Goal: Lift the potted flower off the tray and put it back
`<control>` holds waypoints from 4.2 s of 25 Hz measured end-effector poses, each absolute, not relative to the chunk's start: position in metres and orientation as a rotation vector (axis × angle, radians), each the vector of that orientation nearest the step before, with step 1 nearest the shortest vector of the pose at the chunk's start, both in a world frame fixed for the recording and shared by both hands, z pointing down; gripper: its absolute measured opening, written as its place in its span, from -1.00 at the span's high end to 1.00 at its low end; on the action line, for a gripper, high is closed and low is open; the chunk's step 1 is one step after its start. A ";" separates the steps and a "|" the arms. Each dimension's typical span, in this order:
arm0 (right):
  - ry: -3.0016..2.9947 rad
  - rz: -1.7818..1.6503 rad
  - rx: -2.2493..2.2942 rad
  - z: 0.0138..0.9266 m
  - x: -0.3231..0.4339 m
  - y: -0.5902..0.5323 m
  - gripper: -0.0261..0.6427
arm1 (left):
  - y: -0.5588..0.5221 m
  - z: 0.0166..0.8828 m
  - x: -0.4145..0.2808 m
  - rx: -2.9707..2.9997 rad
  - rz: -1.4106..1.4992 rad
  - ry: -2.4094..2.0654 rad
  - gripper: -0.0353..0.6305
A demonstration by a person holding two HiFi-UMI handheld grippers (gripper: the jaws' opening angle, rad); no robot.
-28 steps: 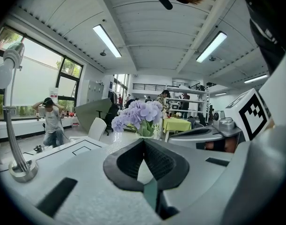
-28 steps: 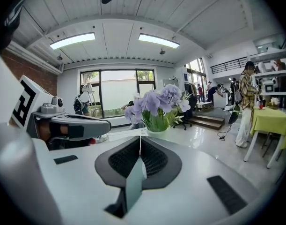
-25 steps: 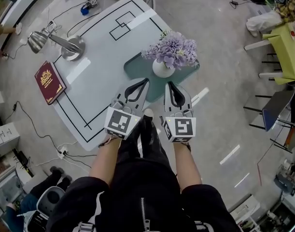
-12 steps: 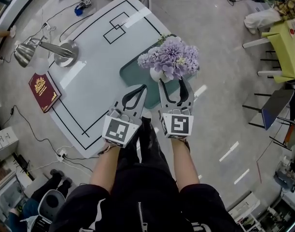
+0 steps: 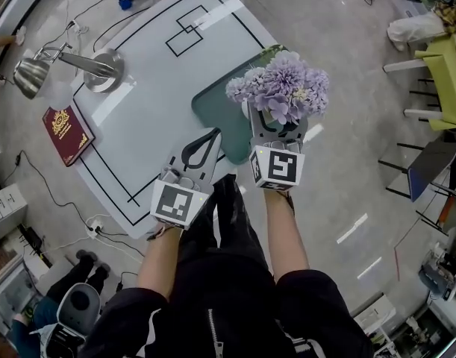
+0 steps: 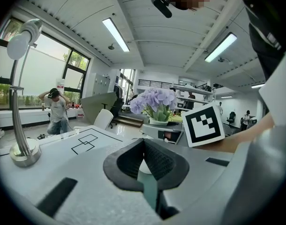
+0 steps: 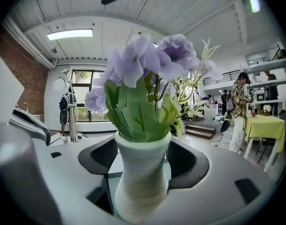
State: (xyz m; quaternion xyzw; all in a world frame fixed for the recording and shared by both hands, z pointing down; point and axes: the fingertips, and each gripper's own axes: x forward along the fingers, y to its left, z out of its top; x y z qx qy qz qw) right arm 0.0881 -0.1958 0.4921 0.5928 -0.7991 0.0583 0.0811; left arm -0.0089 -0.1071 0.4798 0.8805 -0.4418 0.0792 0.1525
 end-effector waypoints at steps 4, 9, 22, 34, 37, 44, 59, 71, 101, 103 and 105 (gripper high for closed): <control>-2.384 0.181 1.804 0.495 0.084 -0.210 0.02 | -0.106 0.485 -0.021 2.521 0.248 -1.288 0.87; -2.385 0.162 1.814 0.494 0.085 -0.218 0.02 | -0.107 0.485 -0.029 2.491 0.243 -1.307 0.87; -2.389 0.138 1.729 0.489 0.084 -0.219 0.18 | -0.104 0.472 -0.032 2.506 0.229 -1.320 0.87; -2.450 0.114 1.682 0.434 0.077 -0.198 0.18 | -0.111 0.438 -0.023 2.581 0.186 -1.317 0.87; -2.469 0.110 1.670 0.411 0.075 -0.189 0.18 | -0.117 0.425 -0.022 2.649 0.169 -1.320 0.87; -2.473 0.143 1.647 0.381 0.070 -0.157 0.18 | -0.119 0.397 -0.015 2.657 0.142 -1.311 0.87; -2.474 0.157 1.661 0.360 0.067 -0.110 0.18 | -0.104 0.388 -0.013 2.711 0.184 -1.308 0.88; -2.498 0.134 1.660 0.348 0.063 -0.109 0.18 | -0.105 0.370 -0.012 2.750 0.172 -1.303 0.88; -2.470 0.181 1.652 0.373 0.076 -0.115 0.18 | -0.098 0.339 -0.012 2.774 0.060 -1.348 0.88; -2.469 0.187 1.648 0.377 0.076 -0.118 0.18 | -0.099 0.336 -0.013 2.747 0.045 -1.352 0.88; -2.467 0.190 1.641 0.381 0.075 -0.122 0.18 | -0.101 0.341 -0.015 2.725 0.055 -1.364 0.88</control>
